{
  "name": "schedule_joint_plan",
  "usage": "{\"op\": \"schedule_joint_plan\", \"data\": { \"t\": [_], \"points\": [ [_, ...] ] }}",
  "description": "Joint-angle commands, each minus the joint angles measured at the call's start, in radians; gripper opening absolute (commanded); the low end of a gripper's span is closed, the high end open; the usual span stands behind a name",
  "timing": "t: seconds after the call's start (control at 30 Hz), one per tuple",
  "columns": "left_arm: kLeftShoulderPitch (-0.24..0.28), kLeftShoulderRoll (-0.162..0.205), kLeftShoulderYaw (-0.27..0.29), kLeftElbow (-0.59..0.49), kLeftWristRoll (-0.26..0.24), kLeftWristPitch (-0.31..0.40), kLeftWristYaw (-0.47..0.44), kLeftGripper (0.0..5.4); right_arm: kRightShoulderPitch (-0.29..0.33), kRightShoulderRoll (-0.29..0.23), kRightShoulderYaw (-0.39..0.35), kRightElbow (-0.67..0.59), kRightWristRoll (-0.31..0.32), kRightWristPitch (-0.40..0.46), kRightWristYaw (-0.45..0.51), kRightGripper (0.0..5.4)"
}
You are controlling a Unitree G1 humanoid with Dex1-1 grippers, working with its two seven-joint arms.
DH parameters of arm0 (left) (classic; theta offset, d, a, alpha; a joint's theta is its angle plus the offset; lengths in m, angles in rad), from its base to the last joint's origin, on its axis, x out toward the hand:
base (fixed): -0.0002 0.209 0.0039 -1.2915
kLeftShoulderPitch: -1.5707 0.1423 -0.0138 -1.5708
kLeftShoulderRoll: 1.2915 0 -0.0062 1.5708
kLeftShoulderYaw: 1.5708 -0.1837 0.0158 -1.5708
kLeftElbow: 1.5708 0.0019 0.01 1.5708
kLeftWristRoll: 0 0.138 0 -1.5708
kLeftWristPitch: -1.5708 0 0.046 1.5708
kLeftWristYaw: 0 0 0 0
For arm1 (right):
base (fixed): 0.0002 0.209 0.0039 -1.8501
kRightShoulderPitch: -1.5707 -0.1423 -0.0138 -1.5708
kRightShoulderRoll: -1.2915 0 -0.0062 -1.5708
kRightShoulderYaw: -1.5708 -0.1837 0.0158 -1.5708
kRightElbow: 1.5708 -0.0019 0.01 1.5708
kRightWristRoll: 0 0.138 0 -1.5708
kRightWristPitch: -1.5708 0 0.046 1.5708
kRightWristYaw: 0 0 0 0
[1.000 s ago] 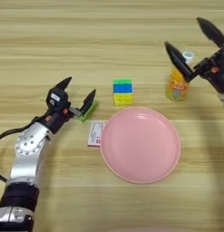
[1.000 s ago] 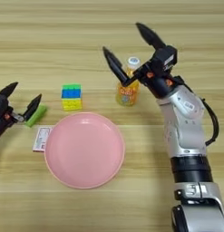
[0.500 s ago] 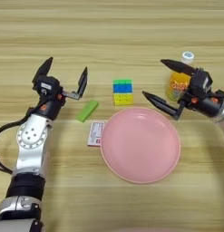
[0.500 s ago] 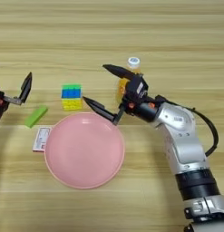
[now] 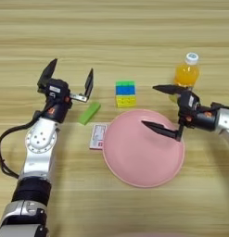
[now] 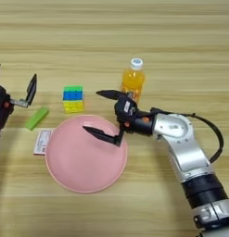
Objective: Move the objects on the table
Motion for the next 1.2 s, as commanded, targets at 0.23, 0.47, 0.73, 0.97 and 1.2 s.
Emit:
{"op": "schedule_joint_plan", "data": {
  "t": [0.23, 0.47, 0.73, 0.97, 1.2],
  "points": [
    [0.03, -0.006, -0.02, -0.055, 0.012, 0.009, 0.019, 5.37, 0.008, -0.056, 0.059, 0.008, -0.07, 0.008, 0.062, 5.4],
    [0.058, -0.003, -0.026, -0.123, 0.003, 0.038, 0.021, 5.37, 0.036, -0.102, 0.084, -0.045, -0.096, 0.041, 0.081, 5.4],
    [0.093, 0.001, -0.024, -0.191, -0.003, 0.082, 0.019, 5.37, 0.046, -0.139, 0.134, -0.069, -0.157, 0.077, 0.098, 5.4],
    [0.101, -0.007, -0.027, -0.21, 0.0, 0.1, 0.024, 5.37, 0.041, -0.161, 0.163, -0.056, -0.195, 0.078, 0.123, 5.4],
    [0.098, -0.008, -0.03, -0.209, 0.001, 0.102, 0.031, 5.37, 0.046, -0.179, 0.196, -0.045, -0.226, 0.076, 0.157, 5.4]
  ]
}}
